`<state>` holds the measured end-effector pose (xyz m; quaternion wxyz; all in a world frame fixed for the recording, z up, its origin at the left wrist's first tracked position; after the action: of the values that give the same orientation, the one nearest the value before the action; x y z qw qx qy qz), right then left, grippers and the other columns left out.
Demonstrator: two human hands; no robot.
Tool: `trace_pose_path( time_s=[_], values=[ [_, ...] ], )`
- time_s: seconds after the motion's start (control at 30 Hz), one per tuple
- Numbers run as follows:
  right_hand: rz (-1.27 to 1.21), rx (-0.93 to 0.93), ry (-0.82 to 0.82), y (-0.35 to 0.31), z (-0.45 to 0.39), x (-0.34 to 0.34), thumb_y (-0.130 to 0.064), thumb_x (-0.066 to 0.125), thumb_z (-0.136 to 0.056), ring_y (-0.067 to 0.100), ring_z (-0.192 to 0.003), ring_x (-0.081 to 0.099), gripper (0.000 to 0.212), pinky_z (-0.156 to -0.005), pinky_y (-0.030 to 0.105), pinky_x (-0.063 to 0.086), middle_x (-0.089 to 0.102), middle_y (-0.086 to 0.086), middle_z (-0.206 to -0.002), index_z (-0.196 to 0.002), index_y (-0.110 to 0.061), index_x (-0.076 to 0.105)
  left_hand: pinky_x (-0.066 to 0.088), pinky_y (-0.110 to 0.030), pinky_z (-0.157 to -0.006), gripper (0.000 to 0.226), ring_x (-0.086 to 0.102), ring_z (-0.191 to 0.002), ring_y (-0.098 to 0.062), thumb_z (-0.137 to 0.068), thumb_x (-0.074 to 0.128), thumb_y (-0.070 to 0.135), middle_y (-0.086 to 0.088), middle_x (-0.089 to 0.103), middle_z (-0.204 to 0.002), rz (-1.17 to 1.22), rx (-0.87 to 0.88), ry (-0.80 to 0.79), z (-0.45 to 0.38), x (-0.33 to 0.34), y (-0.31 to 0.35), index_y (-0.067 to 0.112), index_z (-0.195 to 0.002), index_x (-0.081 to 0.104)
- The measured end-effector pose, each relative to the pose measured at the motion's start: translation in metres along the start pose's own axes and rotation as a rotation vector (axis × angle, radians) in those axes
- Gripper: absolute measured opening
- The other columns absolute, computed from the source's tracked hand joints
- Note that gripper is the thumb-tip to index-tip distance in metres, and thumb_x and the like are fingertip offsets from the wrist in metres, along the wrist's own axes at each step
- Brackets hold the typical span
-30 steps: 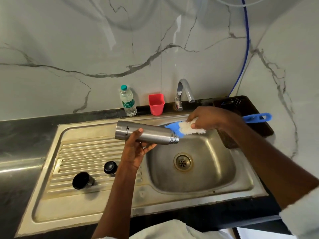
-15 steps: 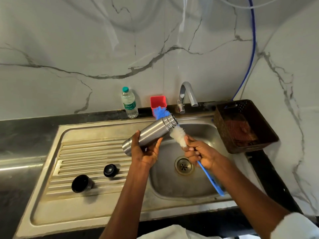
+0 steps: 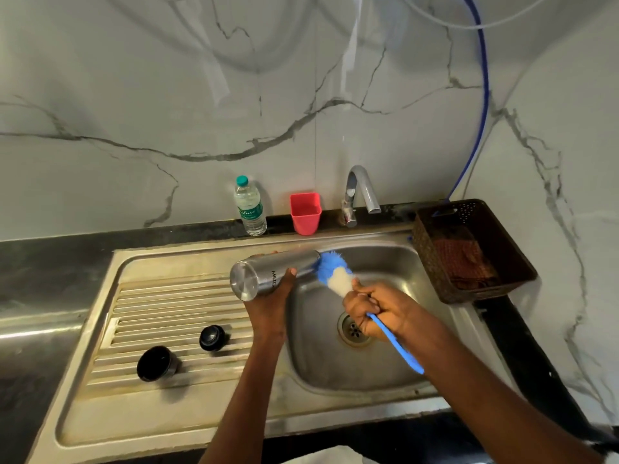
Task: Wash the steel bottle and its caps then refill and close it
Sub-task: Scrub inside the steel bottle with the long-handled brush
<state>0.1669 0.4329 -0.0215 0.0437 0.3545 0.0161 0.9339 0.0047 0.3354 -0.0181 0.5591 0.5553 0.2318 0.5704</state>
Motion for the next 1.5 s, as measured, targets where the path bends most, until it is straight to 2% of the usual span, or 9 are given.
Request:
trace_pose_path(
  time_s=[0.17, 0.27, 0.57, 0.67, 0.77, 0.97, 1.07, 1.23, 1.5],
  values=[
    [0.832, -0.625, 0.405, -0.029, 0.024, -0.013, -0.015, 0.044, -0.105, 0.012, -0.036, 0.043, 0.02, -0.035, 0.019, 0.032, 0.051, -0.001, -0.054, -0.095, -0.023, 0.06, 0.062, -0.04, -0.082, 0.035, 0.073, -0.085, -0.017, -0.085, 0.086, 0.006, 0.012, 0.078, -0.085, 0.122, -0.123, 0.088, 0.005, 0.009, -0.013, 0.025, -0.107, 0.068],
    [1.452, -1.066, 0.617, -0.043, 0.039, -0.007, -0.025, 0.062, -0.099, 0.033, -0.1, 0.068, 0.041, -0.082, 0.036, 0.051, 0.074, 0.006, -0.111, -0.139, -0.033, 0.056, 0.065, -0.046, -0.083, 0.05, 0.077, -0.106, -0.028, -0.081, 0.089, 0.012, -0.005, 0.078, -0.118, 0.197, -0.23, 0.102, 0.006, 0.022, -0.027, 0.022, -0.125, 0.067],
    [2.147, -1.043, 0.755, -0.059, 0.103, 0.023, -0.03, 0.052, -0.104, 0.029, -0.107, 0.067, 0.049, -0.083, 0.038, 0.051, 0.071, 0.007, -0.121, -0.149, -0.045, 0.043, 0.064, -0.053, -0.083, 0.048, 0.072, -0.109, -0.036, -0.085, 0.084, 0.014, -0.014, 0.072, -0.122, 0.26, -0.359, 0.06, -0.015, 0.004, -0.024, 0.023, -0.124, 0.059],
    [1.828, -0.889, 0.688, -0.092, 0.08, 0.02, -0.029, 0.051, -0.104, 0.023, -0.084, 0.07, 0.042, -0.068, 0.031, 0.054, 0.074, 0.005, -0.103, -0.145, -0.037, 0.053, 0.063, -0.057, -0.088, 0.063, 0.071, -0.116, -0.04, -0.082, 0.084, 0.018, -0.019, 0.071, -0.128, 0.308, -0.454, -0.017, -0.007, 0.011, -0.036, 0.017, -0.138, 0.056],
    [1.078, -0.449, 0.386, -0.096, 0.03, -0.021, -0.016, 0.039, -0.106, 0.005, -0.037, 0.033, 0.038, -0.033, 0.015, 0.023, 0.043, -0.002, -0.057, -0.134, -0.034, 0.058, 0.059, -0.056, -0.097, 0.05, 0.068, -0.12, -0.04, -0.087, 0.08, 0.021, -0.021, 0.069, -0.13, 0.422, -0.498, 0.027, -0.002, 0.008, -0.04, 0.01, -0.132, 0.059],
    [0.358, -0.007, -0.177, -0.007, 0.0, -0.008, 0.002, 0.057, -0.09, 0.003, -0.04, 0.023, 0.019, -0.024, 0.021, 0.03, 0.037, 0.001, -0.056, -0.087, -0.014, 0.048, 0.063, -0.061, -0.079, 0.069, 0.067, -0.122, -0.042, -0.079, 0.087, 0.029, -0.022, 0.073, -0.125, 0.788, -0.561, 0.183, 0.004, -0.005, -0.054, 0.003, -0.137, 0.059],
    [0.445, -0.128, -0.047, 0.01, 0.008, -0.013, -0.002, 0.048, -0.095, 0.002, -0.037, 0.024, 0.025, -0.026, 0.016, 0.023, 0.034, -0.002, -0.055, -0.085, -0.024, 0.048, 0.063, -0.059, -0.081, 0.067, 0.071, -0.112, -0.042, -0.081, 0.088, 0.027, -0.024, 0.075, -0.119, 0.841, -0.498, 0.263, 0.005, -0.008, -0.051, 0.003, -0.136, 0.057],
    [1.103, -0.8, 0.407, -0.034, 0.05, -0.016, -0.019, 0.052, -0.104, 0.007, -0.035, 0.034, 0.023, -0.036, 0.015, 0.027, 0.048, 0.0, -0.056, -0.118, -0.036, 0.06, 0.063, -0.053, -0.092, 0.07, 0.072, -0.117, -0.031, -0.081, 0.089, 0.018, -0.009, 0.07, -0.132, 0.409, -0.282, 0.245, 0.0, -0.029, -0.034, 0.025, -0.14, 0.052],
    [1.361, -1.124, 0.364, -0.071, 0.109, 0.001, -0.056, 0.072, -0.088, 0.002, -0.042, 0.052, 0.023, -0.046, 0.023, 0.038, 0.064, -0.01, -0.065, -0.105, -0.043, 0.064, 0.062, -0.039, -0.087, 0.075, 0.073, -0.105, -0.022, -0.069, 0.093, 0.02, -0.001, 0.071, -0.116, -0.231, 0.122, -0.111, 0.005, 0.005, 0.009, 0.032, -0.132, 0.053]
  ],
)
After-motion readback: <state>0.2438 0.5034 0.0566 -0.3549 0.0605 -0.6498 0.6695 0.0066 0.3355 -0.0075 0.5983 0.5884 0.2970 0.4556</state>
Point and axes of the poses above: each hand's wrist, its own z-axis away from the middle knuckle, its own x-axis out of the palm, y = z × x, the point moved 10 cm from there along -z, towards the middle knuckle
